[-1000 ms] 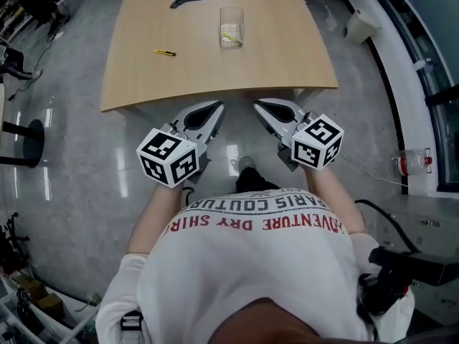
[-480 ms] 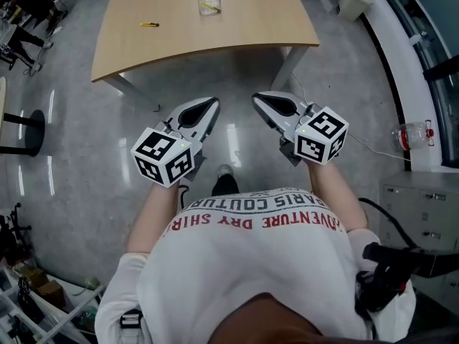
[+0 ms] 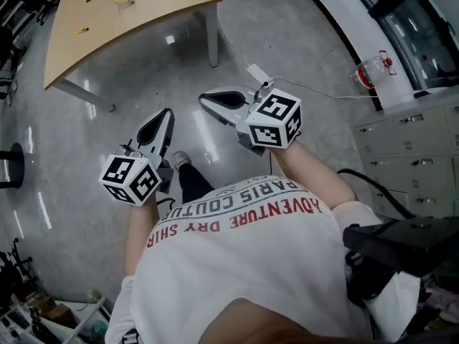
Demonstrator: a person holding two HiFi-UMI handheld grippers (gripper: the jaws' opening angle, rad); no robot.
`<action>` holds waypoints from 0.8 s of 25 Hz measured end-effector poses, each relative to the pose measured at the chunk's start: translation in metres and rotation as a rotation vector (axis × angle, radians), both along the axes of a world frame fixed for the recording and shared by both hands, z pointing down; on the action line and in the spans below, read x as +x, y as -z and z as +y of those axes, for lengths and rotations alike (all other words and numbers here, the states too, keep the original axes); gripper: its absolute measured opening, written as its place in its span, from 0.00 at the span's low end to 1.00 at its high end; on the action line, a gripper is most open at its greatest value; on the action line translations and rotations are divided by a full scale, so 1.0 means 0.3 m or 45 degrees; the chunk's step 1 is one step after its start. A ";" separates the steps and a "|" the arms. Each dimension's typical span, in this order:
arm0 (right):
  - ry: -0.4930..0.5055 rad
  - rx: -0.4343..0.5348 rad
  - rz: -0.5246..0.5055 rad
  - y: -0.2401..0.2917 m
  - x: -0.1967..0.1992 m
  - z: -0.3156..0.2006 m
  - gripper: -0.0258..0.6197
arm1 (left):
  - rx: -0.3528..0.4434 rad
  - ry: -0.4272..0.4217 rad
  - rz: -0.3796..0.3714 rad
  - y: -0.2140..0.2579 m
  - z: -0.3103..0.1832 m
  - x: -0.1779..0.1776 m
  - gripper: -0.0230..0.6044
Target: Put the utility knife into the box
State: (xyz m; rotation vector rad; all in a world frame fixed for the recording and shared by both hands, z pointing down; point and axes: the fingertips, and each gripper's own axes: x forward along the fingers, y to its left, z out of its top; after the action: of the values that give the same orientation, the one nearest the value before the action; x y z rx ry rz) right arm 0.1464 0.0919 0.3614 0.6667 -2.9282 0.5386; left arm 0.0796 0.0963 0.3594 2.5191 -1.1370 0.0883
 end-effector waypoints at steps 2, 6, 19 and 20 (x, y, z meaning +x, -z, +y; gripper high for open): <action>0.003 -0.002 -0.009 0.022 0.062 0.092 0.04 | 0.000 0.003 -0.013 0.019 0.096 0.064 0.04; 0.003 -0.006 -0.020 0.045 0.121 0.244 0.04 | 0.004 0.002 -0.021 0.063 0.228 0.124 0.04; -0.047 0.049 -0.041 0.117 0.012 0.634 0.04 | 0.053 -0.064 -0.061 0.129 0.603 0.039 0.04; -0.049 0.054 -0.038 0.118 -0.004 0.660 0.04 | 0.057 -0.065 -0.062 0.131 0.627 0.023 0.04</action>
State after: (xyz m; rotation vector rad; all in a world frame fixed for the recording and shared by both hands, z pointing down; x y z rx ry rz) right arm 0.1453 0.2899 0.3261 0.7271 -2.9680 0.4959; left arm 0.0865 0.2845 0.3199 2.5990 -1.1053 0.1402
